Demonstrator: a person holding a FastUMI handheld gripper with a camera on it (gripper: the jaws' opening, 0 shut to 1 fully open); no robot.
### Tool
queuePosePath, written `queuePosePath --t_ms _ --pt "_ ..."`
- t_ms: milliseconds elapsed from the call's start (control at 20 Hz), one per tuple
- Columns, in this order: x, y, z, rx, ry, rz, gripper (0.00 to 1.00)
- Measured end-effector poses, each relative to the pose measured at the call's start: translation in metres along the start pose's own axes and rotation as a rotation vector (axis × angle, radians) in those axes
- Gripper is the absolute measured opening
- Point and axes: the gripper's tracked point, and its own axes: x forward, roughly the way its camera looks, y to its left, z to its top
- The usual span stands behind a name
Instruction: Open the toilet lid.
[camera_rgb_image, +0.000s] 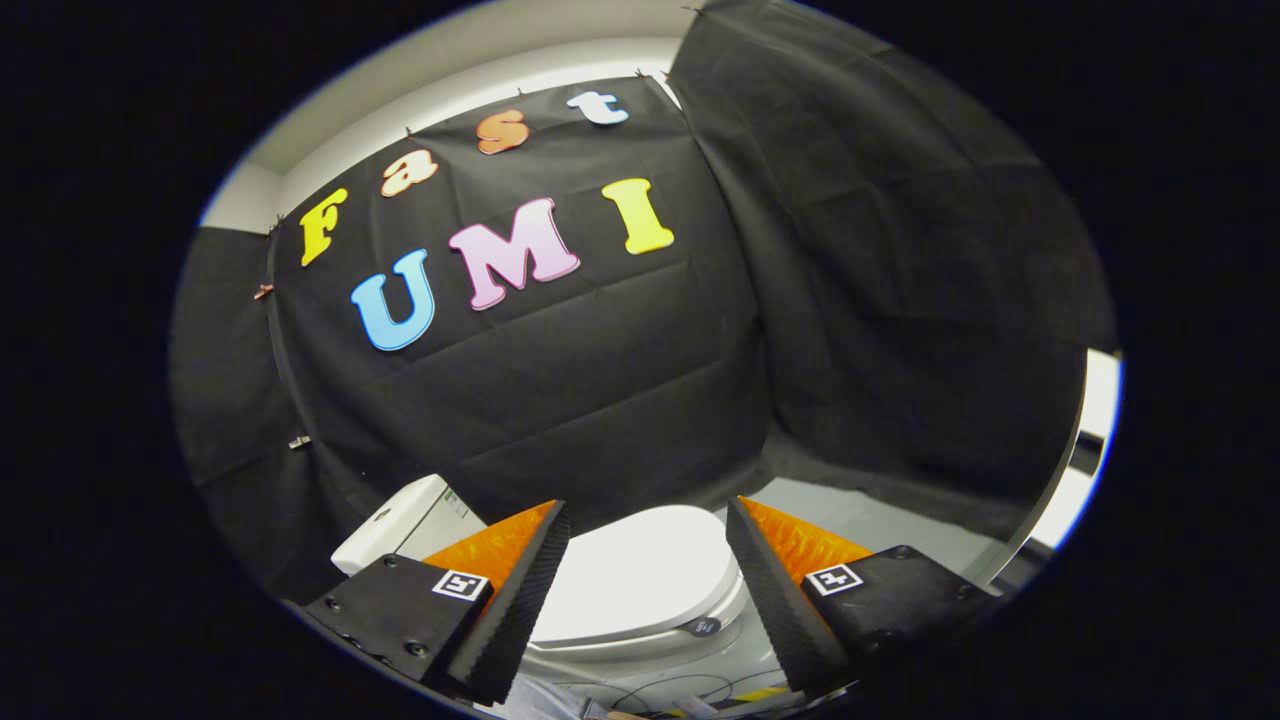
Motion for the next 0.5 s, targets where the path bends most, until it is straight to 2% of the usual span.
queuePosePath --t_ms 350,500 --pt "0.059 -0.045 -0.118 0.186 0.213 -0.01 0.98" --pt "0.086 -0.061 -0.168 0.224 0.29 -0.034 0.98"
